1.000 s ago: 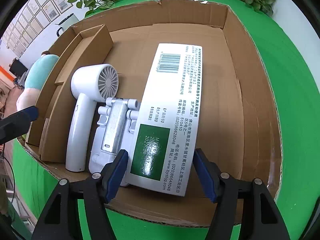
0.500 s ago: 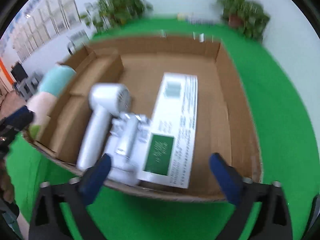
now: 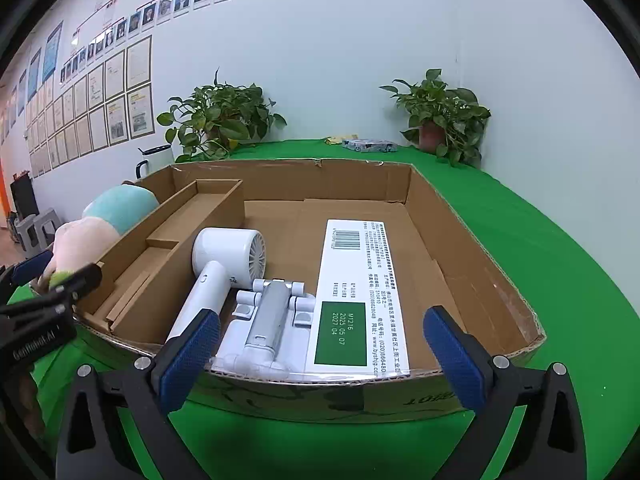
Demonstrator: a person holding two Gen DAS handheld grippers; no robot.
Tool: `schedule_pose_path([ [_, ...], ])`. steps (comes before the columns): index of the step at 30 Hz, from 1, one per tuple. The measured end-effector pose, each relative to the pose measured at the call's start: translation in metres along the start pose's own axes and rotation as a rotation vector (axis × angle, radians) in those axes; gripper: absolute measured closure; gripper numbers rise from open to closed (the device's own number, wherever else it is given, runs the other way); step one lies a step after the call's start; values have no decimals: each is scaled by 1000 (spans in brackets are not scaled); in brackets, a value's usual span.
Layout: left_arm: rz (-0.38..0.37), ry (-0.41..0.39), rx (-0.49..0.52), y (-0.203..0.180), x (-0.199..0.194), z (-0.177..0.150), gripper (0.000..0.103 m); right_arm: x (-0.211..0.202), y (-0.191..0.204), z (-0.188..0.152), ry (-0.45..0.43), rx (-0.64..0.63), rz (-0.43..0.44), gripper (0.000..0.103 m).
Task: Organize objects
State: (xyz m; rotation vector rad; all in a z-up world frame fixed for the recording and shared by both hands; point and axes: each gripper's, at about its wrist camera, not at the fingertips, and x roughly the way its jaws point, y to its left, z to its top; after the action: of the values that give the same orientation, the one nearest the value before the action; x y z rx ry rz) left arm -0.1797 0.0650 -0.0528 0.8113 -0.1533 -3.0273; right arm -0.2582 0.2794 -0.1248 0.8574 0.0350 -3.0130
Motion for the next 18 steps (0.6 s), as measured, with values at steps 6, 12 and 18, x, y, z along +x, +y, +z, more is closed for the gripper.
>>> schedule_pose_path([
  [6,18,27,-20,-1,5,-2,7,6,1,1,11,-11,-12,0],
  [12,12,50,-51,4,8,-3,1,5,1,0,11,-11,-14,0],
  [18,12,50,-51,4,8,-3,1,5,2,0,11,-10,-15,0],
])
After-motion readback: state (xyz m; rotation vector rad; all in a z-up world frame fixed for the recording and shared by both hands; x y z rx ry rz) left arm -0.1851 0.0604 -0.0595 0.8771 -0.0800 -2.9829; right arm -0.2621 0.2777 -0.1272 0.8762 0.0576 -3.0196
